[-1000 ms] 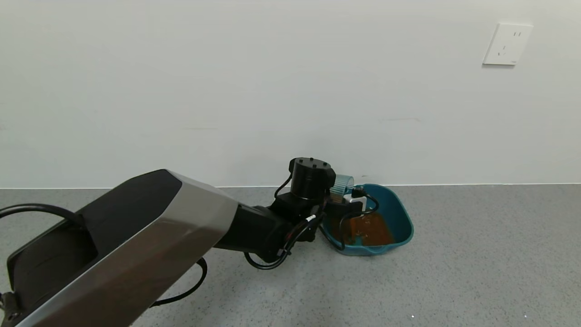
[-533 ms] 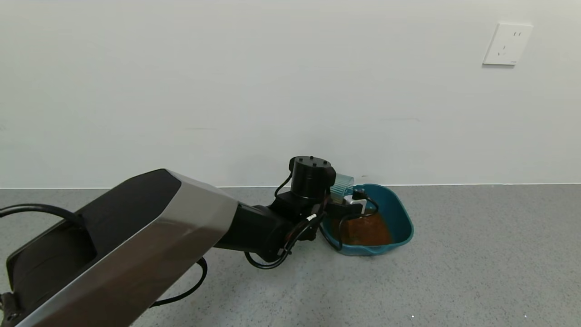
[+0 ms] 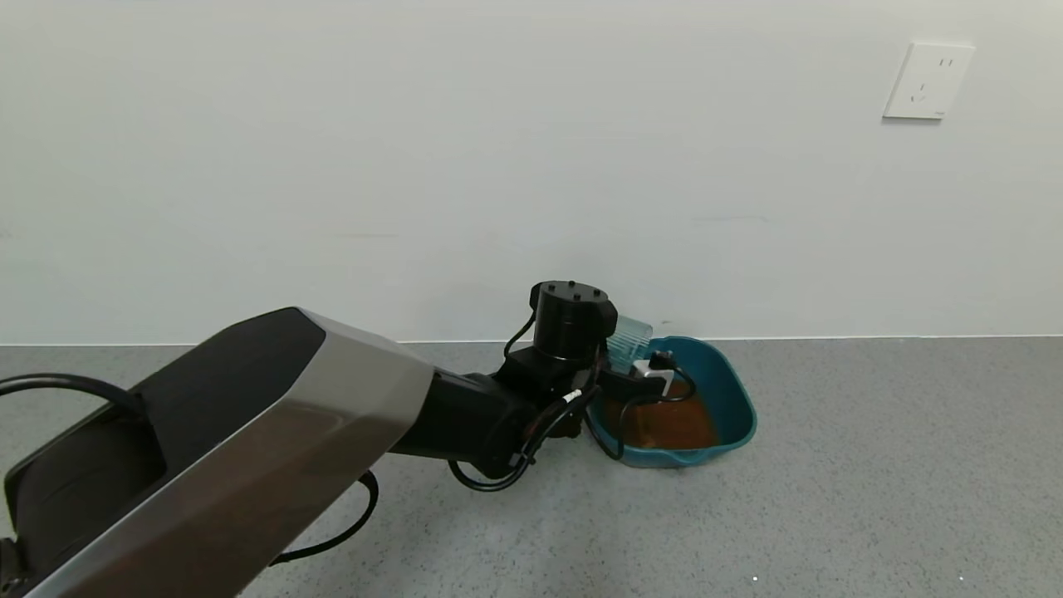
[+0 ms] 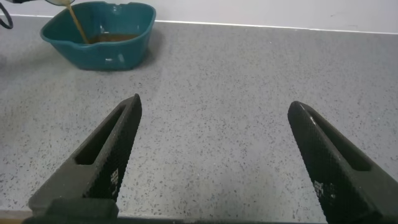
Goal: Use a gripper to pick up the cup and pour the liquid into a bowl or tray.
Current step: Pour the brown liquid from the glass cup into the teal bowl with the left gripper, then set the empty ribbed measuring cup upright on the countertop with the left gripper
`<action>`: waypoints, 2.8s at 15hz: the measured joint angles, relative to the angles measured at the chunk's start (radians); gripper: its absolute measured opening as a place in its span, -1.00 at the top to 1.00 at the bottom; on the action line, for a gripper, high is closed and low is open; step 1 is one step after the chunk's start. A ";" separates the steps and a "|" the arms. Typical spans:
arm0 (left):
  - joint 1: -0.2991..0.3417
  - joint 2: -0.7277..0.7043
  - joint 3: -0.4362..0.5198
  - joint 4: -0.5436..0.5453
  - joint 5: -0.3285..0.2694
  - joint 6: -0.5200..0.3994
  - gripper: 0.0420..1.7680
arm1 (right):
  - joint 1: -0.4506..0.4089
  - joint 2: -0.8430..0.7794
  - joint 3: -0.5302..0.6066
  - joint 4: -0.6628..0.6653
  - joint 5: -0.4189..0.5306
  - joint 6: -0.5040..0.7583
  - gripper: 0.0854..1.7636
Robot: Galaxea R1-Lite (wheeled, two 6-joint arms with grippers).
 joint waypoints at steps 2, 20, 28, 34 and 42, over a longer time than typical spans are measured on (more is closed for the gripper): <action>0.000 0.000 0.007 -0.063 0.000 0.070 -0.49 | 0.000 0.000 0.000 0.000 0.000 0.000 -0.94; -0.007 0.000 0.019 -0.089 0.001 0.106 -0.49 | 0.000 0.000 0.000 0.000 0.000 0.000 -0.94; -0.006 -0.025 0.069 -0.086 0.006 0.047 -0.49 | 0.000 0.000 0.000 0.000 0.000 0.000 -0.94; -0.011 -0.054 0.120 -0.088 0.016 -0.098 -0.49 | 0.000 0.000 0.000 0.000 0.000 0.000 -0.94; -0.014 -0.132 0.272 -0.082 -0.040 -0.408 -0.49 | -0.001 0.000 0.000 0.000 0.000 0.000 -0.94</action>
